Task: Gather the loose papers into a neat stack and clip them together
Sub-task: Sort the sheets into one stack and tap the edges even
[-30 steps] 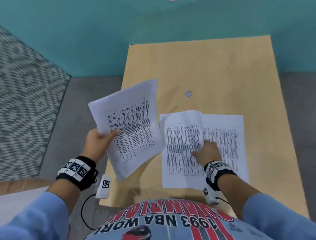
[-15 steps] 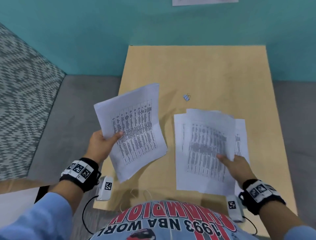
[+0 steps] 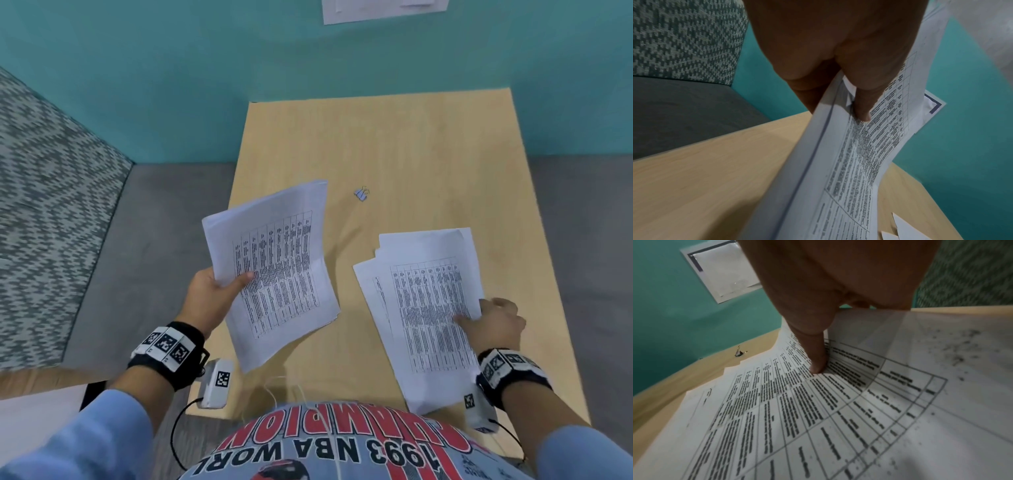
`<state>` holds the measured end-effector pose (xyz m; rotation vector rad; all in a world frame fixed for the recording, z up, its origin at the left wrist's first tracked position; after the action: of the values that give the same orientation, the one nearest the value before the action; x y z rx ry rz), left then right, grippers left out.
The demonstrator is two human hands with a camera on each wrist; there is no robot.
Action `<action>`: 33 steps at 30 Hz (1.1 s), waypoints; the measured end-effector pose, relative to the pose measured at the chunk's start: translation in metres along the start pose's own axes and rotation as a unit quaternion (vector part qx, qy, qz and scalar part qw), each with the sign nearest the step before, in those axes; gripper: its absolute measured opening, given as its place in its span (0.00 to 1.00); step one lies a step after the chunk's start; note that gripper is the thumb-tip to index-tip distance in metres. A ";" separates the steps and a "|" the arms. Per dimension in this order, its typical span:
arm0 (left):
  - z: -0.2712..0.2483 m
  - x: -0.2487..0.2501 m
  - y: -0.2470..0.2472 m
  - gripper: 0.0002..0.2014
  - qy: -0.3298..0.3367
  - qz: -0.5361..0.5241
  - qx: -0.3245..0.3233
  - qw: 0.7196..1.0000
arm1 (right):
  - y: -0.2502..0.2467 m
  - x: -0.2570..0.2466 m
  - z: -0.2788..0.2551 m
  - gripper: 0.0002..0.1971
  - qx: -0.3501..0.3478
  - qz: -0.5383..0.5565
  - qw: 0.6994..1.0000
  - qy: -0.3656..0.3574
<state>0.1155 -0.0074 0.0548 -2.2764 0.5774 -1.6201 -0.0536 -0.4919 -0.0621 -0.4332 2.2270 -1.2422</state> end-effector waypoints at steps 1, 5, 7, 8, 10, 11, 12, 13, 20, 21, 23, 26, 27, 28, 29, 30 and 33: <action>-0.001 -0.001 -0.001 0.05 -0.004 -0.002 0.003 1.000 | 0.000 0.000 0.002 0.21 -0.003 0.014 1.000 -0.005; -0.006 -0.007 -0.004 0.07 -0.024 -0.019 0.014 0.999 | -0.004 -0.003 0.000 0.12 -0.060 0.089 0.994 -0.015; -0.009 -0.008 -0.005 0.08 -0.032 -0.023 0.018 0.999 | -0.005 -0.006 -0.005 0.10 -0.082 0.114 0.990 -0.020; -0.011 -0.008 -0.005 0.07 -0.034 -0.026 0.017 0.999 | -0.006 -0.008 -0.009 0.09 -0.085 0.129 0.988 -0.027; -0.013 -0.007 -0.007 0.08 -0.038 -0.028 0.018 0.999 | -0.011 -0.011 -0.016 0.09 -0.078 0.165 0.982 -0.047; -0.013 -0.008 -0.007 0.09 -0.041 -0.028 0.021 0.999 | -0.016 -0.012 -0.019 0.09 -0.067 0.183 0.979 -0.057; -0.013 -0.009 -0.008 0.10 -0.046 -0.027 0.024 0.998 | -0.022 -0.013 -0.023 0.10 -0.054 0.203 0.976 -0.063; -0.013 -0.010 -0.008 0.10 -0.050 -0.028 0.026 0.998 | -0.028 -0.012 -0.026 0.12 -0.040 0.227 0.971 -0.058; -0.008 -0.015 0.012 0.10 -0.066 0.015 0.008 0.998 | -0.056 0.003 -0.033 0.22 -0.074 0.417 0.906 -0.005; -0.007 -0.015 0.016 0.12 -0.063 0.022 0.002 0.998 | -0.062 0.002 -0.035 0.21 -0.087 0.443 0.892 -0.005; -0.006 -0.014 0.027 0.17 -0.060 0.042 -0.016 0.997 | -0.077 -0.005 -0.038 0.21 -0.114 0.483 0.868 -0.018; -0.009 -0.001 0.045 0.10 -0.051 0.051 -0.037 0.997 | -0.106 -0.021 -0.044 0.21 -0.151 0.515 0.842 -0.051; -0.008 0.000 0.050 0.10 -0.055 0.046 -0.044 0.996 | -0.116 -0.028 -0.047 0.21 -0.160 0.521 0.836 -0.063; -0.010 0.005 0.056 0.12 -0.061 0.038 -0.054 0.996 | -0.126 -0.035 -0.051 0.21 -0.174 0.526 0.829 -0.078; -0.011 0.008 0.062 0.14 -0.066 0.027 -0.064 0.995 | -0.135 -0.044 -0.056 0.22 -0.189 0.533 0.820 -0.090; -0.012 0.011 0.066 0.15 -0.071 0.017 -0.078 0.994 | -0.143 -0.053 -0.062 0.23 -0.205 0.541 0.809 -0.100; -0.018 0.032 0.082 0.20 -0.069 -0.045 -0.125 0.989 | -0.153 -0.075 -0.071 0.25 -0.237 0.556 0.788 -0.116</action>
<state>0.0952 -0.0948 0.0496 -2.6064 0.6864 -1.4860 -0.0350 -0.4848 0.1214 0.5122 1.9570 0.0088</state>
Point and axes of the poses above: each hand's wrist, its own z-axis towards the middle knuckle, its own y-axis out of the palm, x = y × z, the point moved 4 cm from there along z, towards the middle knuckle, and after that the axes turned 4 degrees about z, right-handed, at the moved point
